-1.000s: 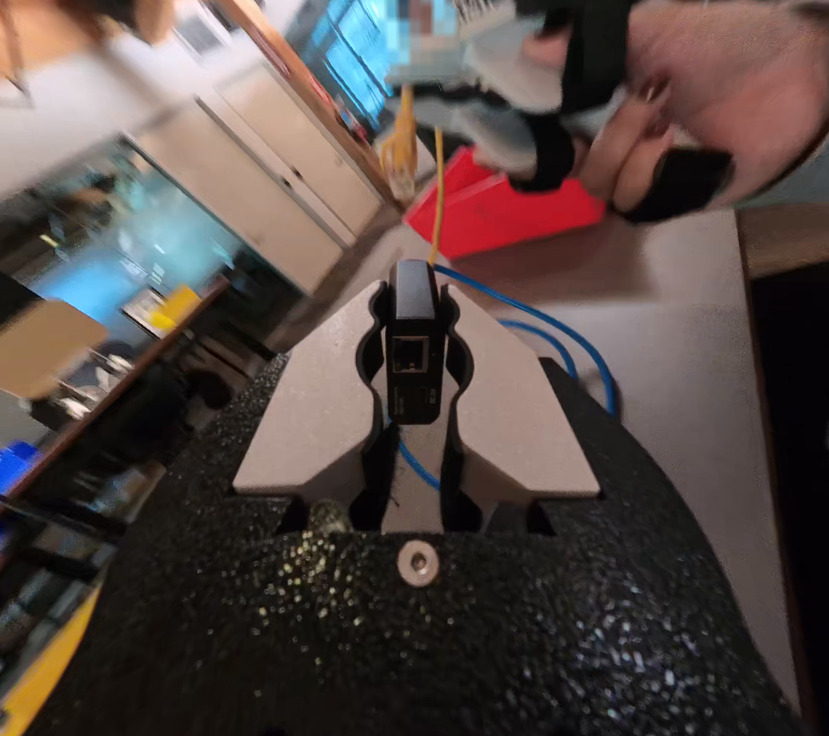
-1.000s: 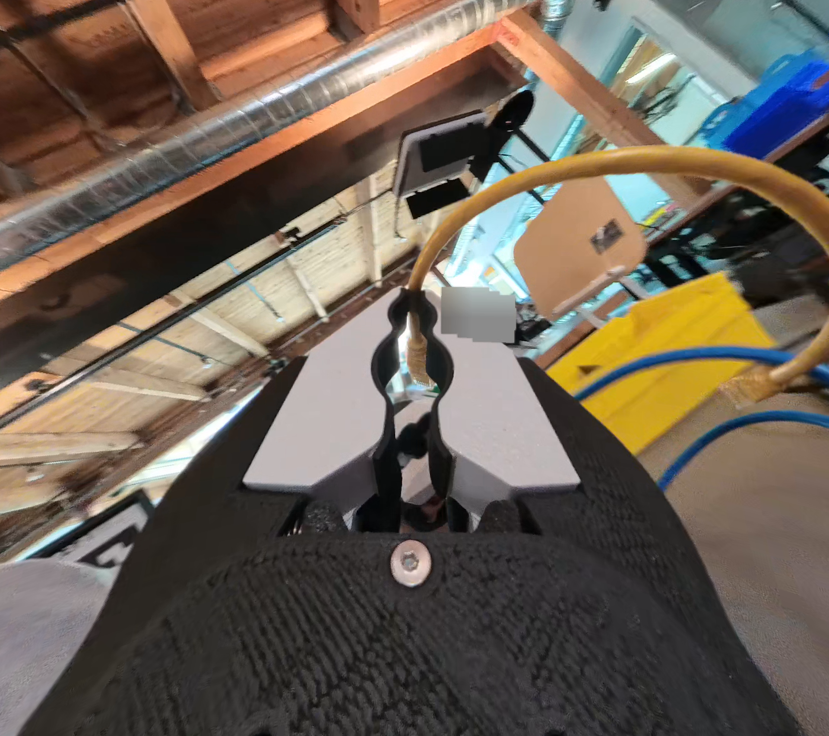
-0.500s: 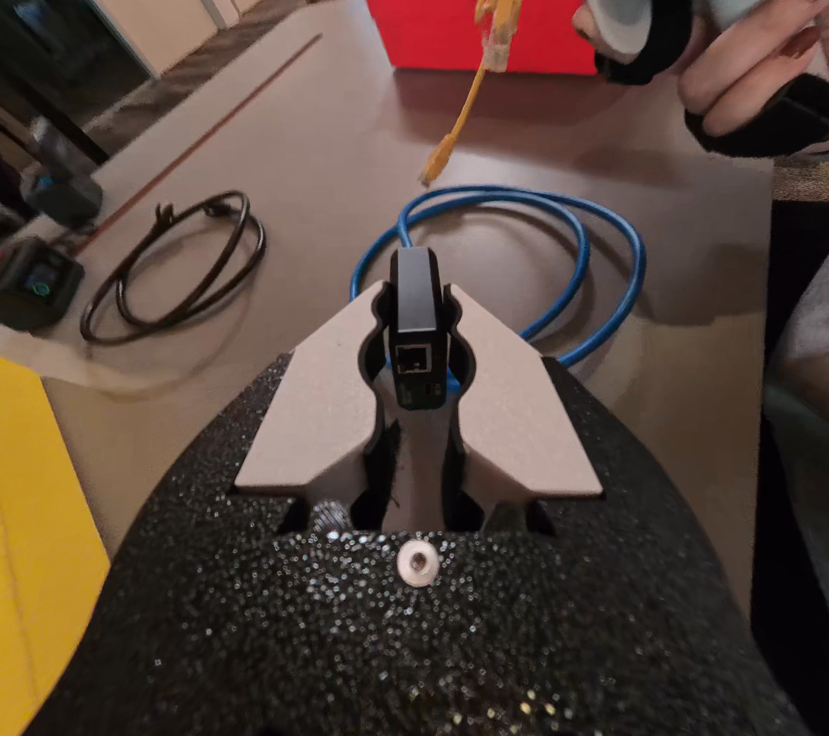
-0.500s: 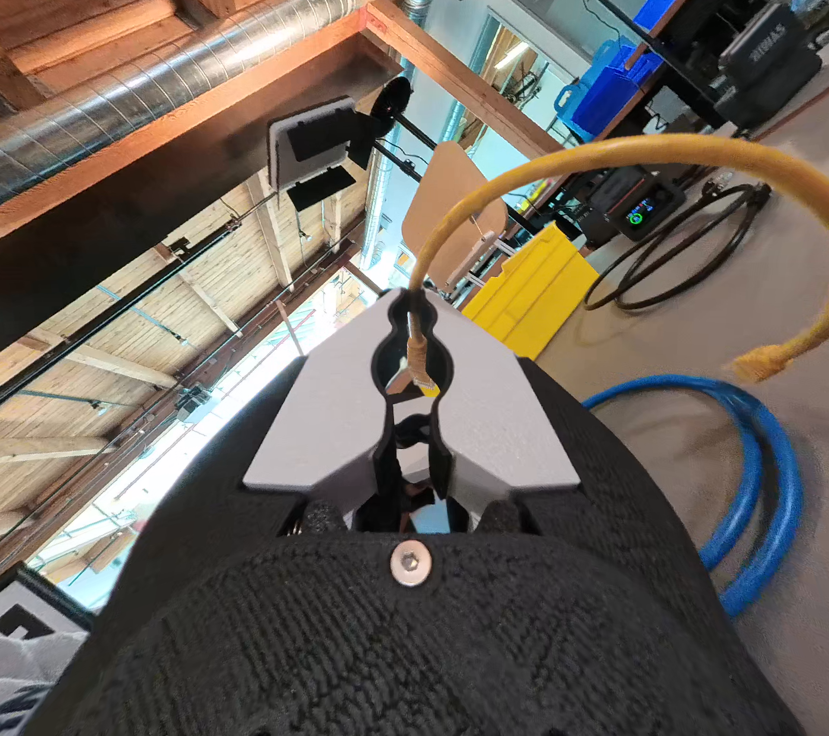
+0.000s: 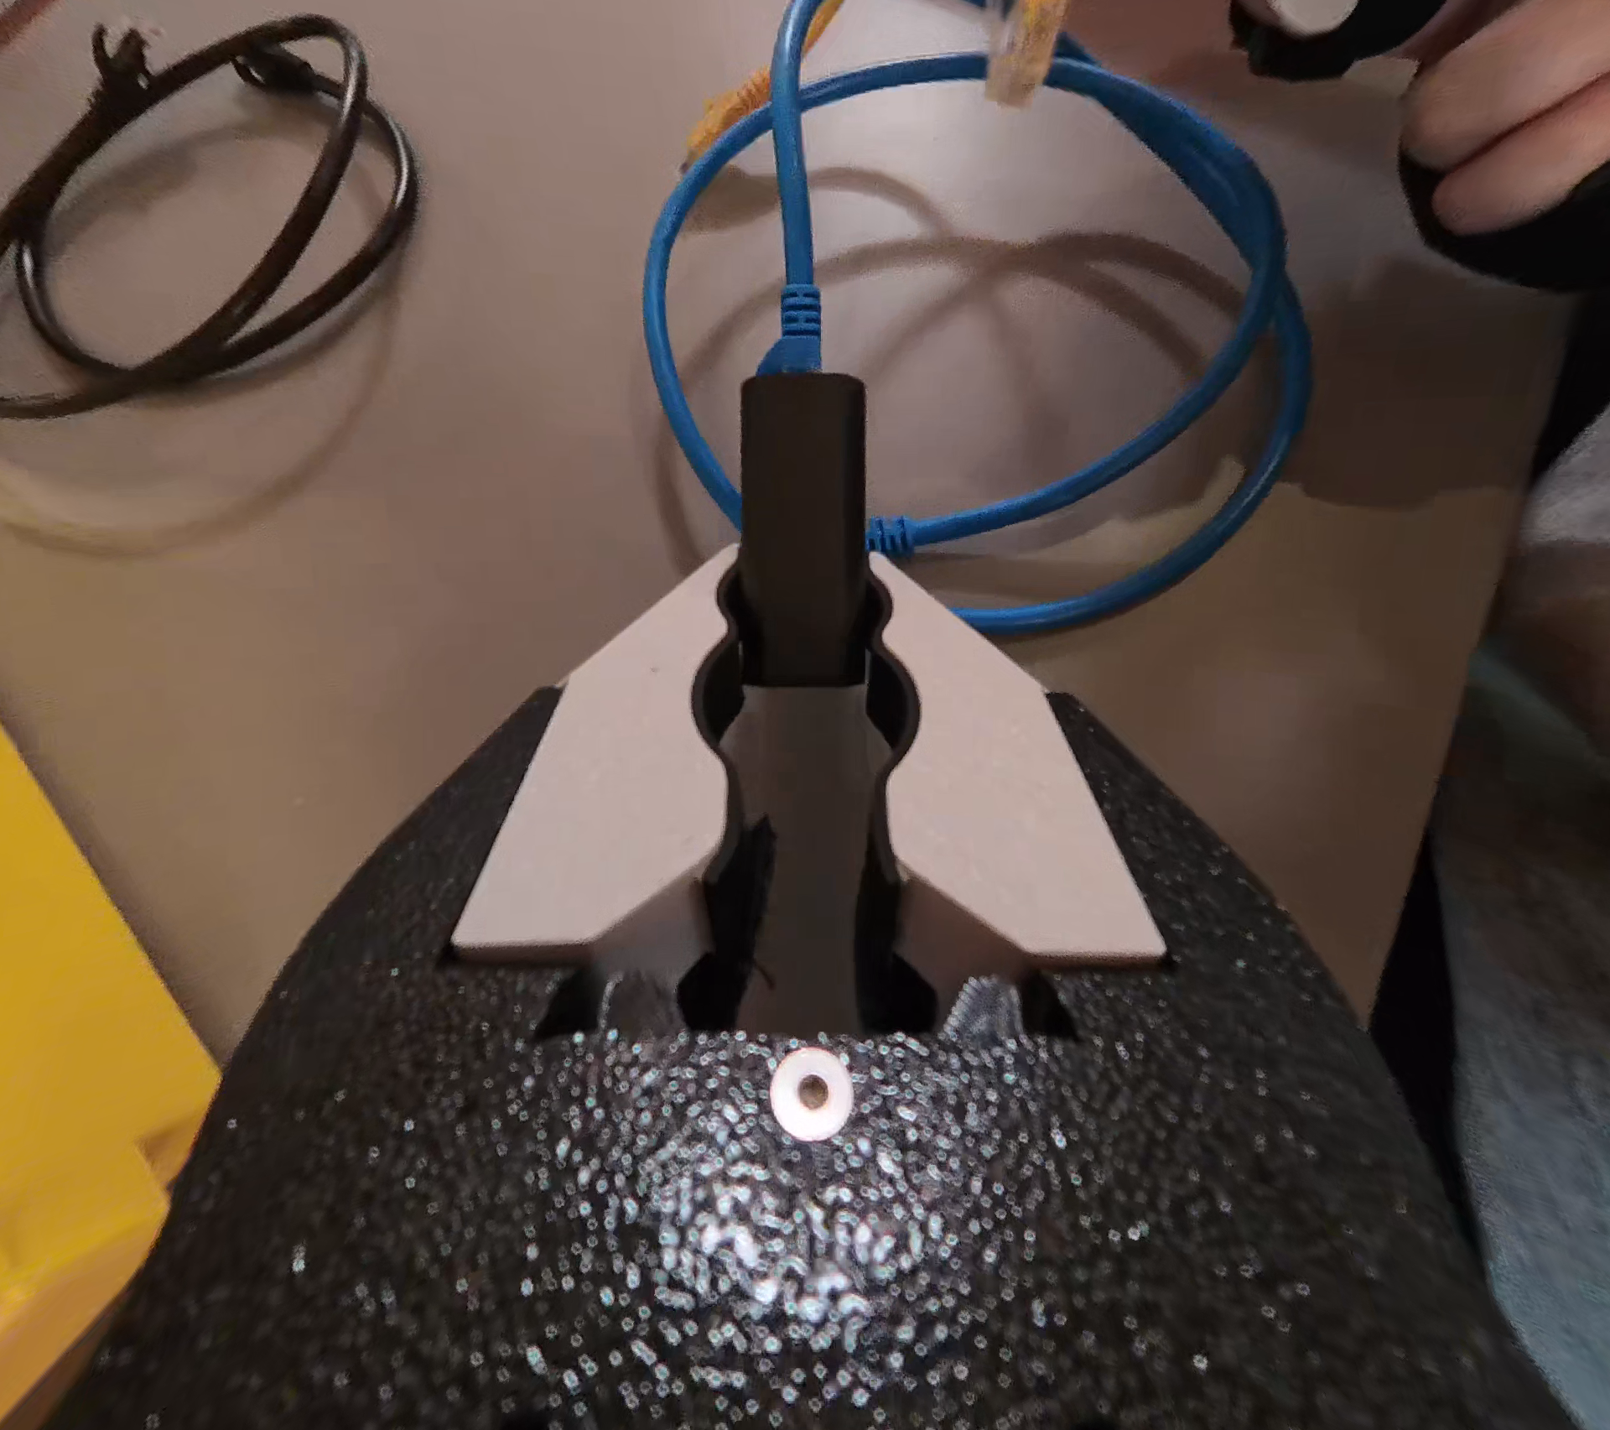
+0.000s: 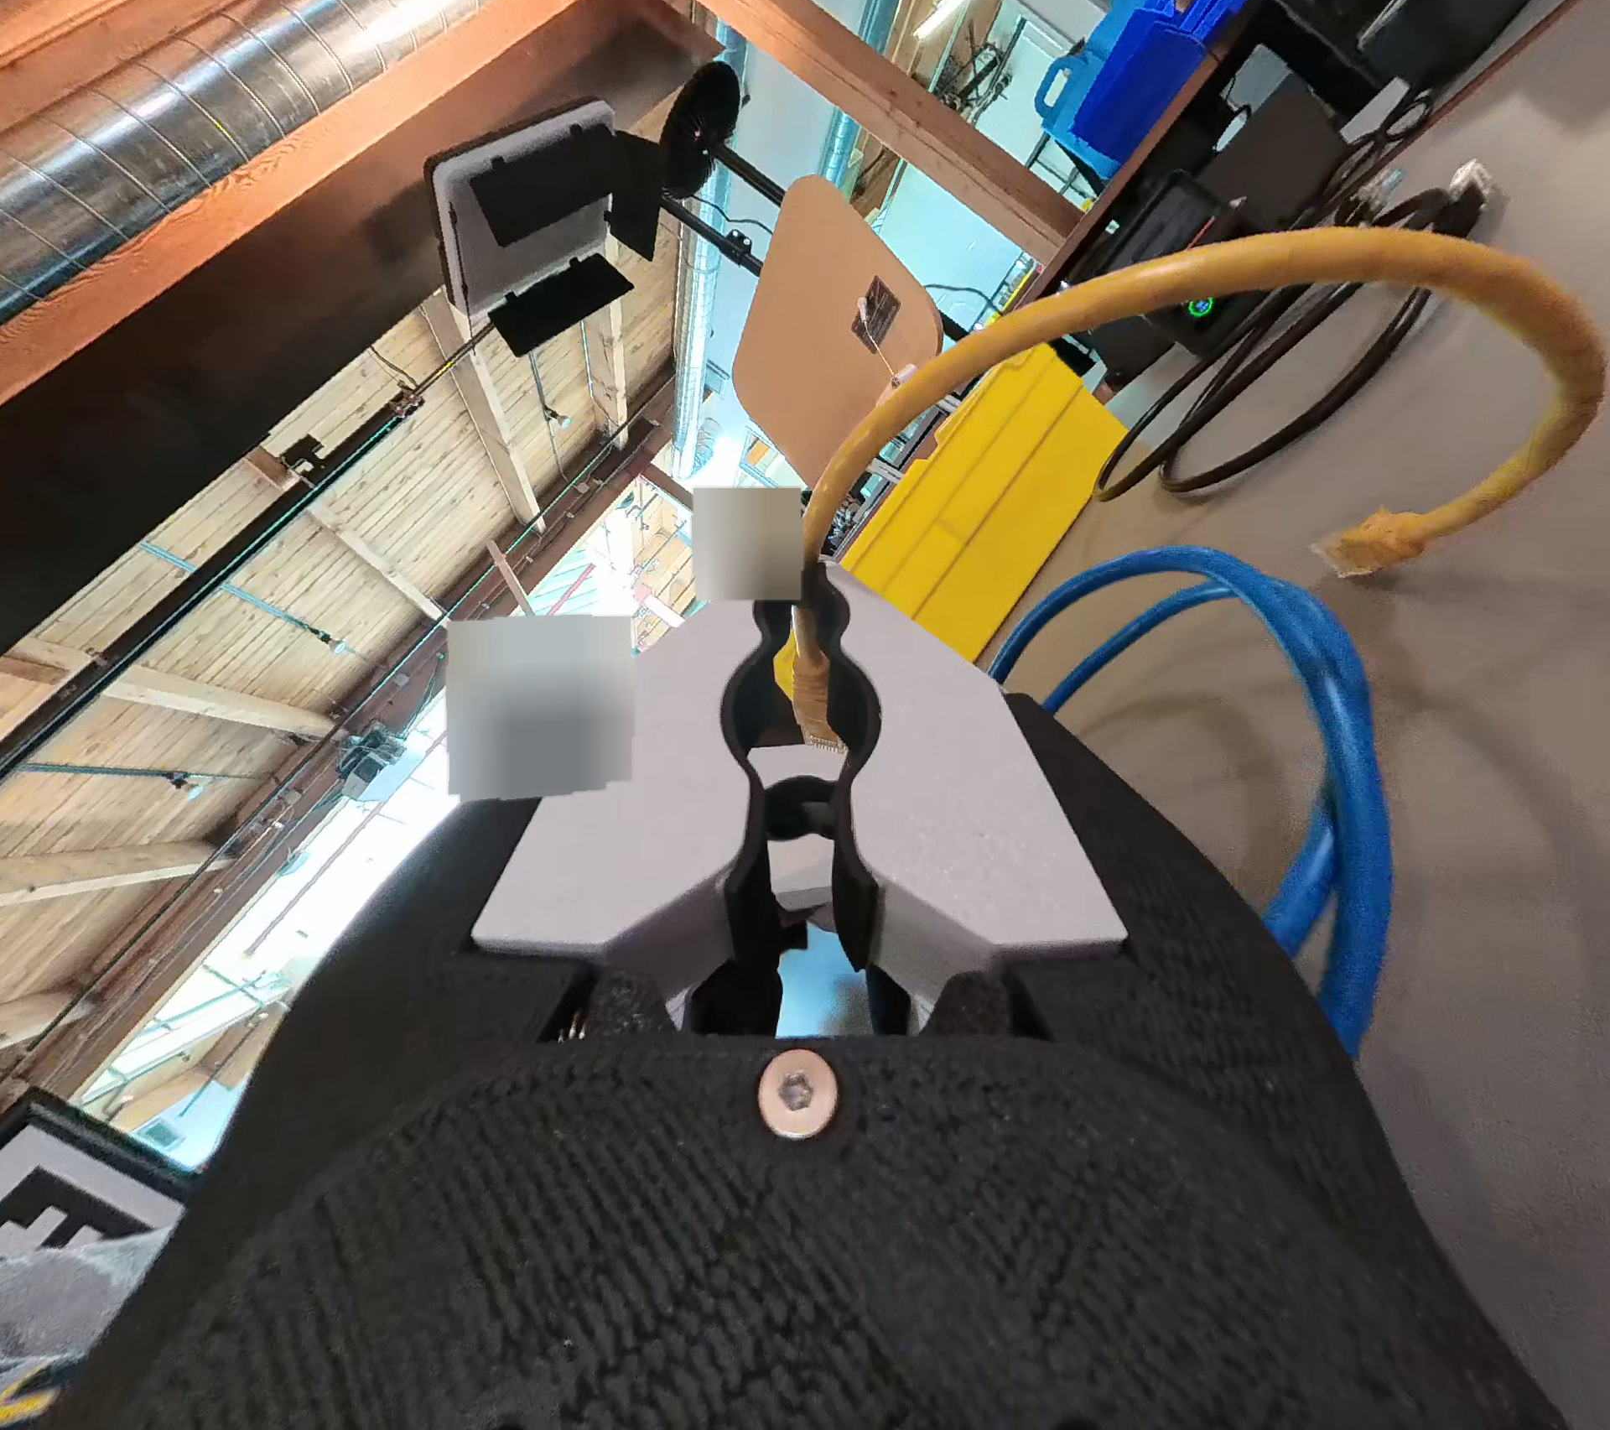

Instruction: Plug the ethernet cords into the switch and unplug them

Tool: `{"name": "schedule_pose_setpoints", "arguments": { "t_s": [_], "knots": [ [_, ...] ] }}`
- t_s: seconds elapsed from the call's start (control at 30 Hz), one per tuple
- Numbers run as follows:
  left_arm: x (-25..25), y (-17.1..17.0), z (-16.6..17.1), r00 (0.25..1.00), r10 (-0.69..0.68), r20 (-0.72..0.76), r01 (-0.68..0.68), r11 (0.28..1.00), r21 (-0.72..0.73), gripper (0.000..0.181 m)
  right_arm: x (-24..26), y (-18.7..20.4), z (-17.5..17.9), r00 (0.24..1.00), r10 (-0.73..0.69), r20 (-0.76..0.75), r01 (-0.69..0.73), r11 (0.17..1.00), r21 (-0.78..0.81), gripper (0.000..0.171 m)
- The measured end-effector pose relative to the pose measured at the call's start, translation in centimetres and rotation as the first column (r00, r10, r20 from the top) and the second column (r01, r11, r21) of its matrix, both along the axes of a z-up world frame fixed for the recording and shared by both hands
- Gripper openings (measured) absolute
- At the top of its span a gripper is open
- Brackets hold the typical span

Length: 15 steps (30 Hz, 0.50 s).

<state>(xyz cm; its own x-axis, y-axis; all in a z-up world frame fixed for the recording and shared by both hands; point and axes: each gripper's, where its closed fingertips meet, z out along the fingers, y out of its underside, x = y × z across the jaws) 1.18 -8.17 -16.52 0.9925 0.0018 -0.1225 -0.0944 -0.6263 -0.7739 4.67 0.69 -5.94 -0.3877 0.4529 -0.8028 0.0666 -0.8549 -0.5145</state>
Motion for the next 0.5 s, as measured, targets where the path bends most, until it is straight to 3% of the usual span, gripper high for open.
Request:
{"name": "schedule_pose_setpoints", "arguments": {
  "t_s": [0.03, 0.23, 0.5],
  "knots": [
    [0.0, 0.1, 0.1, 0.999, -0.007, -0.049, 0.008, 1.000, 0.006, 0.021, -0.1, -0.2, 0.0, 1.000, 0.003, -0.006, -0.004, 1.000, -0.008, 0.001],
    [2.5, 1.6, 4.8, 0.940, -0.082, -0.330, 0.164, 0.960, 0.228, 0.021, 0.4, -1.1, 1.3, 0.995, 0.028, -0.091, -0.038, 0.993, -0.109, 0.001],
    [3.4, 1.8, 7.1, 0.910, -0.047, -0.413, 0.192, 0.929, 0.316, 0.021, 1.6, -2.0, 3.3, 0.981, 0.036, -0.189, -0.056, 0.993, -0.105, 0.001]
  ]
}}
